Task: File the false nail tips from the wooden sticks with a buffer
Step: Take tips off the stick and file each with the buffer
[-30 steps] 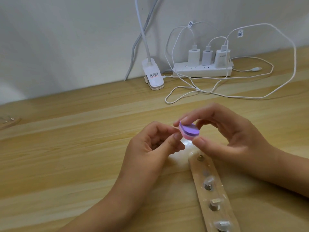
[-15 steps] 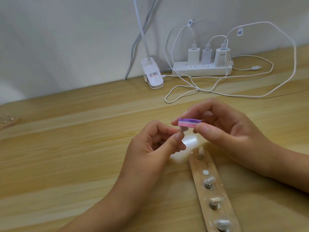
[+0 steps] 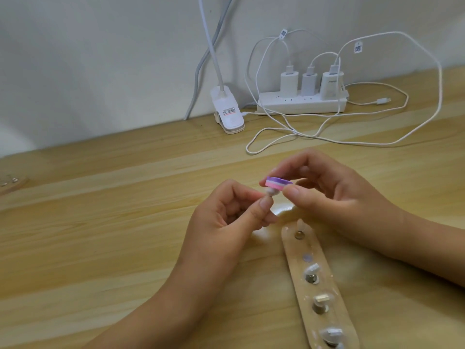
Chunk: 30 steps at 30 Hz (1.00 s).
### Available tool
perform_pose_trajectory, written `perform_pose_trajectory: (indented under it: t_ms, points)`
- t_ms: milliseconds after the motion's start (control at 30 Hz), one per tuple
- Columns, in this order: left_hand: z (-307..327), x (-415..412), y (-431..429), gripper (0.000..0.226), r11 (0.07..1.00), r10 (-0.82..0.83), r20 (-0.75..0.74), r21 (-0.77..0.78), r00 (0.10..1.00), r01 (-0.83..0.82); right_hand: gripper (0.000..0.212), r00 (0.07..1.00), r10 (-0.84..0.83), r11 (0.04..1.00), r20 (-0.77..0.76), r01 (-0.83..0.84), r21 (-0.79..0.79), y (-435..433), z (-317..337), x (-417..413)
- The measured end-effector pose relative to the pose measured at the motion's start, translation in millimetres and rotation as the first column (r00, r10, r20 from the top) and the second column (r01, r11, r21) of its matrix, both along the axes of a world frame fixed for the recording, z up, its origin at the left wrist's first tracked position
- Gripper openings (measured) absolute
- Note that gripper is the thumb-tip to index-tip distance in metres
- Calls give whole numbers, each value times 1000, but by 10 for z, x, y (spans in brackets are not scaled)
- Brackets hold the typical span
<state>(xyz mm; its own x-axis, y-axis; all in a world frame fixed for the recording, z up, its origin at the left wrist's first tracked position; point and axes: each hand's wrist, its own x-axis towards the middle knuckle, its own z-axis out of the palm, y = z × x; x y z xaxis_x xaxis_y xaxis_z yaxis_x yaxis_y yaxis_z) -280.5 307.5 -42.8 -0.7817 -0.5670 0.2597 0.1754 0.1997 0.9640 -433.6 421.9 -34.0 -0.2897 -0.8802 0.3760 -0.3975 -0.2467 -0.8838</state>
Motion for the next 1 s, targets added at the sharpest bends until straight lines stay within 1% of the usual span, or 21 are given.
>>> perform_pose_trajectory:
  t_ms: [33,100,167,233,300,367,433,467,533,633,700,733,867,1000]
  points:
    - [2,0,1,7,1000,-1,-3,4,1000,1,21,1000,-18,1000,-5,17,-14,-1,-7,-8]
    - [8,-1,1,6,1000,-9,-7,14,1000,9,25,994,-34,996,-107,25,-84,4,2,7]
    - [4,-2,-6,9,1000,1,-10,30,1000,0,28,980,-39,995,-194,19,-103,1,-9,20]
    - [1,-4,-19,10,997,23,-19,68,1000,-21,27,976,-103,994,-190,93,-60,-28,-27,-30]
    - [10,-6,-19,9,995,28,-31,93,999,-25,26,977,-153,988,-152,151,-24,-44,-44,-82]
    - [17,-6,-7,6,995,18,-30,94,999,-15,27,980,-157,983,-125,143,-118,-28,-28,-79]
    - [18,-4,1,6,996,13,-25,93,1000,-10,30,974,-127,971,-185,84,-222,-9,-14,-36]
    - [17,-4,-1,7,996,11,-24,92,1000,-9,31,967,-114,971,-230,60,-231,-10,-14,-19]
    - [16,-11,-7,10,996,10,-19,92,1000,-8,29,954,-121,981,-273,74,-177,-31,-37,-33]
    - [14,-11,-15,11,993,24,-23,118,999,-21,28,954,-191,981,-229,184,-54,-58,-55,-106]
    - [12,-8,-21,7,992,11,-26,129,1000,-8,27,967,-202,979,-157,202,-16,-66,-58,-136]
    - [13,-4,-25,6,991,1,-22,137,1000,2,29,973,-194,981,-121,194,-16,-66,-54,-140]
    - [19,-9,-44,20,988,-53,21,145,998,49,35,992,-126,991,-5,126,-34,-43,-27,-122]
    - [19,-32,-46,24,983,-63,32,175,997,57,37,994,-81,996,73,84,-31,-21,-11,-96]
